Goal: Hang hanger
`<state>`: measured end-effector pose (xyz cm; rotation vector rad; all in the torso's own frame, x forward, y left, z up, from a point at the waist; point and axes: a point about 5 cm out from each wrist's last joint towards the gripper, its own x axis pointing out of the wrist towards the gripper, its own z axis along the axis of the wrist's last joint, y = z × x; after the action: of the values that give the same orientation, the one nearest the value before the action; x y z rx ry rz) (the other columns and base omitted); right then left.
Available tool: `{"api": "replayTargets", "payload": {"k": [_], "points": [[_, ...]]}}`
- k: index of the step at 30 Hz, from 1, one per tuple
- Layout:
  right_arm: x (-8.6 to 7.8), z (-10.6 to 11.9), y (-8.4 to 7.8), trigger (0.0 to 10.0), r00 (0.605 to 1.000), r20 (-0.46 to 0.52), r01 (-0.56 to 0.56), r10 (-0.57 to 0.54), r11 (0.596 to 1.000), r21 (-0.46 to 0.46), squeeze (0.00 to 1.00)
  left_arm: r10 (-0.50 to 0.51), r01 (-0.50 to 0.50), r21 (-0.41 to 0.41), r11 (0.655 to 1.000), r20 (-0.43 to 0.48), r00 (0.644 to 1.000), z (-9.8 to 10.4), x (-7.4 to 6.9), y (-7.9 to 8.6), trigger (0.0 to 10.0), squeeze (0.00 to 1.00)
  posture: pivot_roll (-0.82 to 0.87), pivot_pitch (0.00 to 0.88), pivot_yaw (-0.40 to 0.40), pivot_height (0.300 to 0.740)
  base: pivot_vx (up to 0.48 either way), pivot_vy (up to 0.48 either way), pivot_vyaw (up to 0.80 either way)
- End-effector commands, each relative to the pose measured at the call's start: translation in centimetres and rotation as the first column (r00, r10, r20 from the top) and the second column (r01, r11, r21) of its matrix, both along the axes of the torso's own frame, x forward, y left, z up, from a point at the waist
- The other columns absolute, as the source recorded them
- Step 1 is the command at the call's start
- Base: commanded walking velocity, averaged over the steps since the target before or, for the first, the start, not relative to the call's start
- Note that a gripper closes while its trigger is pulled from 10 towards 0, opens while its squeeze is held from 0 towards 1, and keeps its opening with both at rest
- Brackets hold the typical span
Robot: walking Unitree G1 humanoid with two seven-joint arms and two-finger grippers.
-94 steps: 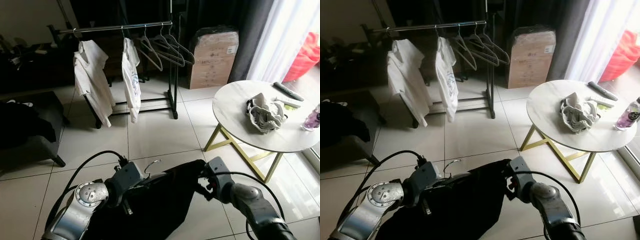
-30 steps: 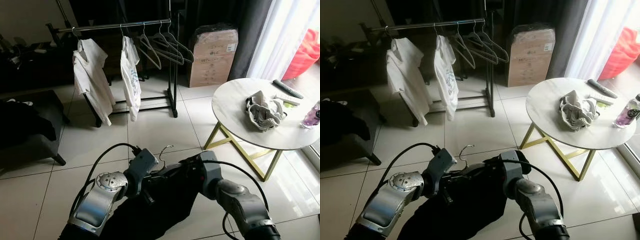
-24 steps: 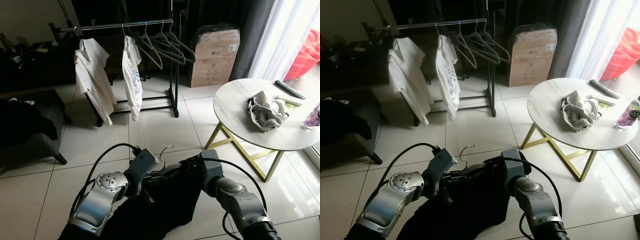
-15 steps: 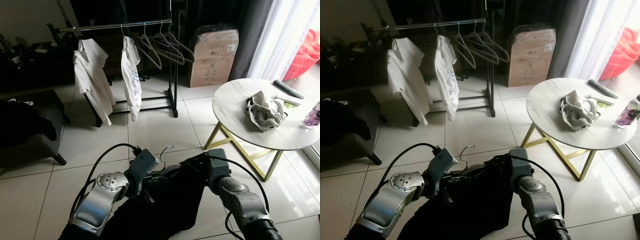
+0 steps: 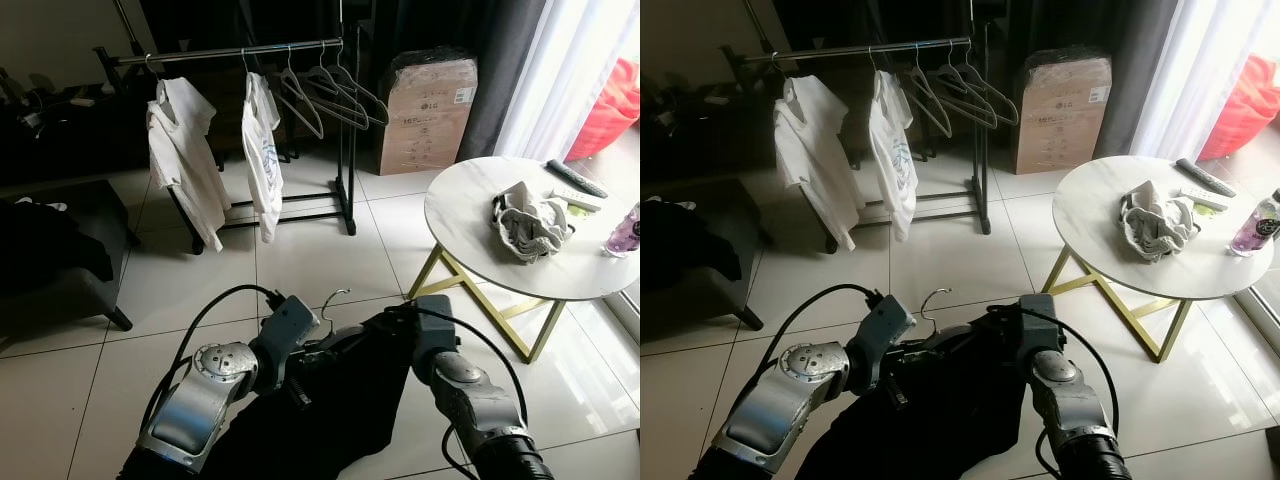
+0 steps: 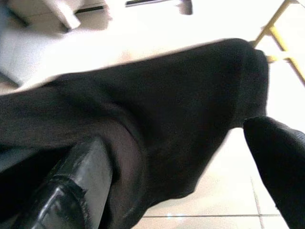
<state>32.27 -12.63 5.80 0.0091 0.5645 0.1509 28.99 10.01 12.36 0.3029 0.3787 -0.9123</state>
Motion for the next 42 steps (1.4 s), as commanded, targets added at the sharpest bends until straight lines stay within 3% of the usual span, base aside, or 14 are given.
{"api": "replayTargets", "payload": {"k": [1,7,8,27,34,36,37,42], "points": [[0.1,0.3,0.9,10.0,0.998,0.013,-0.058,0.058,0.998,0.013,0.00,-0.027,0.027,-0.023,0.999,0.017,0.999,0.8,-0.2,-0.3,10.0,0.00,0.02,0.133,0.055,0.740,0.000,0.000,0.00],[0.1,0.3,1.0,10.0,0.997,0.019,-0.081,0.081,0.997,0.018,0.00,-0.026,0.026,-0.020,0.999,0.017,1.000,0.9,-0.1,-0.3,10.0,0.00,0.02,0.135,0.054,0.740,0.000,0.000,0.00],[0.1,0.4,1.0,0.0,0.996,0.024,-0.088,0.087,0.996,0.019,0.00,-0.025,0.025,-0.019,0.999,0.016,1.000,0.9,-0.1,-0.3,10.0,0.00,0.02,0.136,0.054,0.740,0.000,0.000,0.00],[0.9,0.7,-0.4,0.0,0.998,0.046,-0.044,0.048,0.996,-0.078,0.00,-0.063,0.063,0.015,0.998,-0.006,0.998,0.8,-0.8,0.5,10.0,0.00,0.03,0.139,0.052,0.740,0.000,0.000,0.00],[1.2,0.5,-1.8,0.0,0.999,0.039,-0.006,0.011,0.992,-0.122,0.00,-0.094,0.095,0.126,0.988,-0.013,0.996,0.3,-1.8,3.6,10.0,0.00,0.03,0.139,0.053,0.740,0.000,0.000,0.00],[1.3,0.5,-2.1,0.0,0.999,0.039,0.002,0.004,0.991,-0.130,0.00,-0.088,0.088,0.163,0.983,-0.012,0.996,0.2,-2.0,5.0,10.0,0.00,0.03,0.139,0.052,0.740,0.000,0.000,0.00],[1.4,0.5,-2.5,0.0,0.999,0.038,0.010,-0.005,0.990,-0.138,0.00,-0.089,0.088,0.222,0.971,-0.010,0.996,-0.1,-2.2,6.2,10.0,0.00,0.04,0.139,0.052,0.740,0.000,0.000,0.00],[1.5,0.4,-3.4,0.0,0.999,0.031,0.029,-0.025,0.987,-0.159,0.00,-0.129,0.132,0.263,0.956,-0.032,0.991,-0.1,-3.2,7.8,10.0,0.00,0.03,0.139,0.050,0.740,0.000,0.000,0.00]]}}
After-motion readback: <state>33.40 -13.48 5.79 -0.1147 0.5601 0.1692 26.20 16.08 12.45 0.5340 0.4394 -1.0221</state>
